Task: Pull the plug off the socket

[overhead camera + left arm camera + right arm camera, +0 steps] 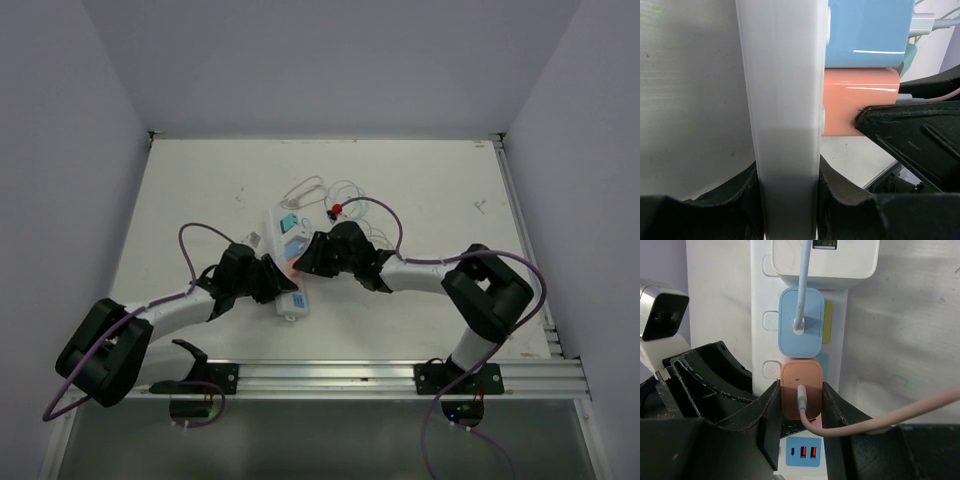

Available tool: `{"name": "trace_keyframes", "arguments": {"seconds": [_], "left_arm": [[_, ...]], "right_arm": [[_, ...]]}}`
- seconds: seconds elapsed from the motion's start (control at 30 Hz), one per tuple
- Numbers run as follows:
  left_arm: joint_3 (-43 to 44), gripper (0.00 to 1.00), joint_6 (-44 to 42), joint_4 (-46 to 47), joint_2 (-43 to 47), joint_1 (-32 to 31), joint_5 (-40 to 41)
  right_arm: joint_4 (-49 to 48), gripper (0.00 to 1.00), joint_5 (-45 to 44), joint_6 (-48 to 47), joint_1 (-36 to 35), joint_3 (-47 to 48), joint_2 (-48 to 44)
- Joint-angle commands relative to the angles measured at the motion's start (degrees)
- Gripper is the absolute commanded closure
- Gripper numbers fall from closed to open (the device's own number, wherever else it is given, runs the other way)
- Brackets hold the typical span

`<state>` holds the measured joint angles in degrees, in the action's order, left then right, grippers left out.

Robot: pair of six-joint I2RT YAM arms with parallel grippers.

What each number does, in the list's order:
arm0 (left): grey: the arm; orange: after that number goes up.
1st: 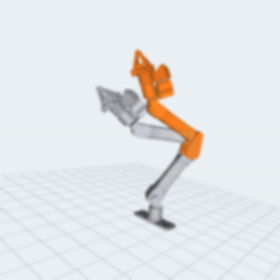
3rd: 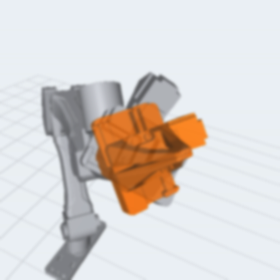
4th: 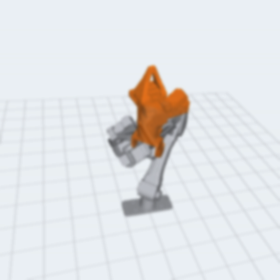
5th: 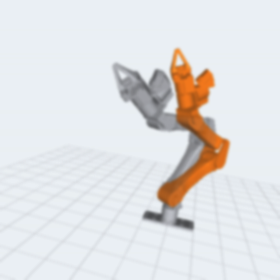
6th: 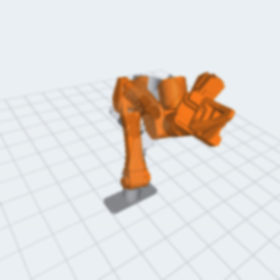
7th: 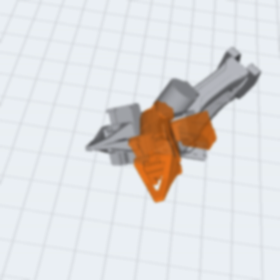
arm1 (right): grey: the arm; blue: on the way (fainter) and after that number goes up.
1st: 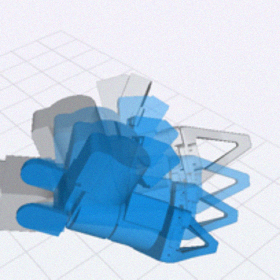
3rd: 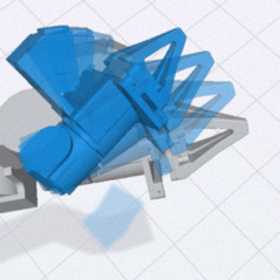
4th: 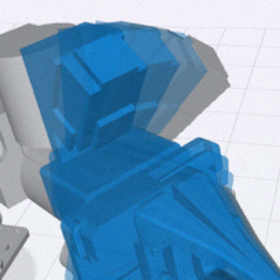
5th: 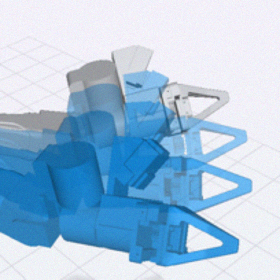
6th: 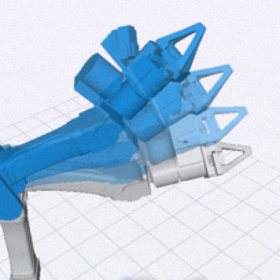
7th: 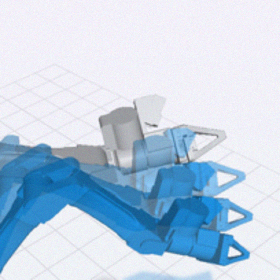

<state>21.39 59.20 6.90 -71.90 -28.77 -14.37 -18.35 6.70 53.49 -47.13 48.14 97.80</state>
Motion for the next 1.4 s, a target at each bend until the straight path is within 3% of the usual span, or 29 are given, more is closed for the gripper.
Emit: {"name": "trace_keyframes", "arguments": {"seconds": [0.0,0.5,0.83,1.03,1.1,1.2,1.37], "left_arm": [[-1.96,1.00,1.45,-3.38,1.14,1.18,7.60],[-0.82,1.00,0.04,-9.53,1.50,1.18,11.56],[-0.38,1.00,-0.75,-7.86,1.15,1.18,8.75],[0.23,1.00,-1.37,-5.05,0.79,1.18,6.73],[0.41,1.00,-1.37,-4.88,0.88,1.18,6.37],[0.59,1.00,-1.54,-4.79,1.06,1.18,5.76],[0.59,1.00,-1.54,-4.52,1.06,1.18,5.32]], "right_arm": [[-0.46,1.00,-1.78,-0.15,0.55,-0.85,-5.33],[5.78,1.00,-4.33,-1.29,2.22,-0.76,-11.40],[8.14,1.00,-0.90,-3.66,15.74,-8.94,-15.88],[7.54,1.00,2.00,-5.15,20.06,-10.26,-14.66],[7.10,0.96,3.93,-5.24,20.76,-10.17,-13.08],[6.75,0.76,4.90,-5.42,21.91,-10.52,-12.37],[10.87,0.53,2.97,-7.96,22.79,-10.35,-14.12]]}}
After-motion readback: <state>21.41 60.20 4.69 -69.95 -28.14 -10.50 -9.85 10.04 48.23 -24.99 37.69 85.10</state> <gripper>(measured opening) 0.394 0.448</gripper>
